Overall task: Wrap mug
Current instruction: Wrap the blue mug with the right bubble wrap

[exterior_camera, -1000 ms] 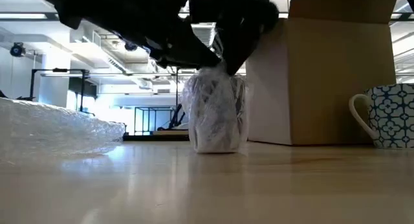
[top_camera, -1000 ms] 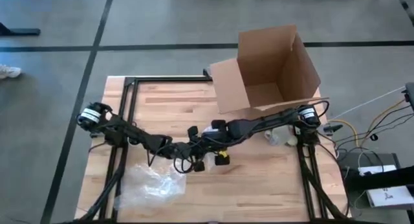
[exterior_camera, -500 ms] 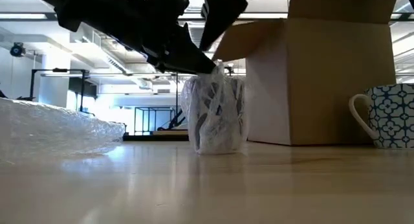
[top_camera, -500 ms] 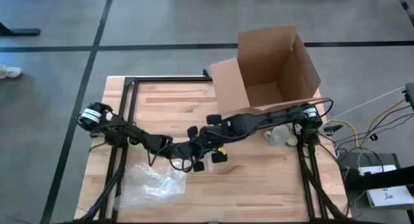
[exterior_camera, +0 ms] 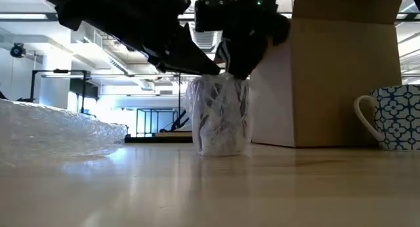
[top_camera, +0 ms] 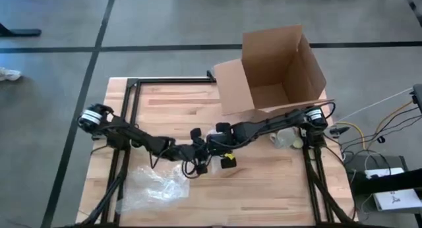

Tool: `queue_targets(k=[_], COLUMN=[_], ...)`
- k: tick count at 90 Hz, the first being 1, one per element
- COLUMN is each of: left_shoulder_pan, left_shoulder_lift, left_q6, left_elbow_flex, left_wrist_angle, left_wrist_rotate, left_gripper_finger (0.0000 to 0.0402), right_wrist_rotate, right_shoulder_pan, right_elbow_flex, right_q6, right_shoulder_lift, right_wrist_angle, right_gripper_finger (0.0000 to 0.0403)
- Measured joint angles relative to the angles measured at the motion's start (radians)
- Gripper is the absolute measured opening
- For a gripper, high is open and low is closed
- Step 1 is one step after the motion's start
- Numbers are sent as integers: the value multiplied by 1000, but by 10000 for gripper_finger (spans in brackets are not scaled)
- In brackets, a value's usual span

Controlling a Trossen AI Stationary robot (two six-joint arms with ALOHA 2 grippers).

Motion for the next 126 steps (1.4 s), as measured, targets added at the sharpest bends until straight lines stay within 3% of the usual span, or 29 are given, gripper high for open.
queue_targets(k=[20,29,38,57,68,82,95,109,126], left_shoulder_pan=[-5,-2,29,123,126,128,128,121,72], left_shoulder_lift=[-154,-200,-204,-33,106,249,282,244,110], left_q6=[-26,-73,-92,-75,-63,-56,-44,-59,-107], left_elbow_flex=[0,-14,-71,-173,-144,-41,-16,-49,-118], left_wrist_angle=[-237,-349,-320,137,305,302,274,188,47], left_wrist_rotate=[-6,-102,-165,95,148,179,201,246,234], left_gripper_finger=[75,75,75,75,75,75,75,75,75], right_wrist_rotate=[-2,-16,-44,-96,-104,-117,-138,-149,-144], right_shoulder_pan=[-9,-9,-4,5,6,-7,-13,-16,-17], right_elbow_flex=[-61,-62,-62,-55,-24,-23,-43,-46,-47], right_q6=[-16,-20,-9,43,57,53,66,76,91], right_shoulder_lift=[-3,-2,-1,1,3,7,21,29,27], right_wrist_angle=[70,70,65,46,-14,-24,-18,-39,-59], right_gripper_finger=[0,0,0,0,0,0,0,0,0])
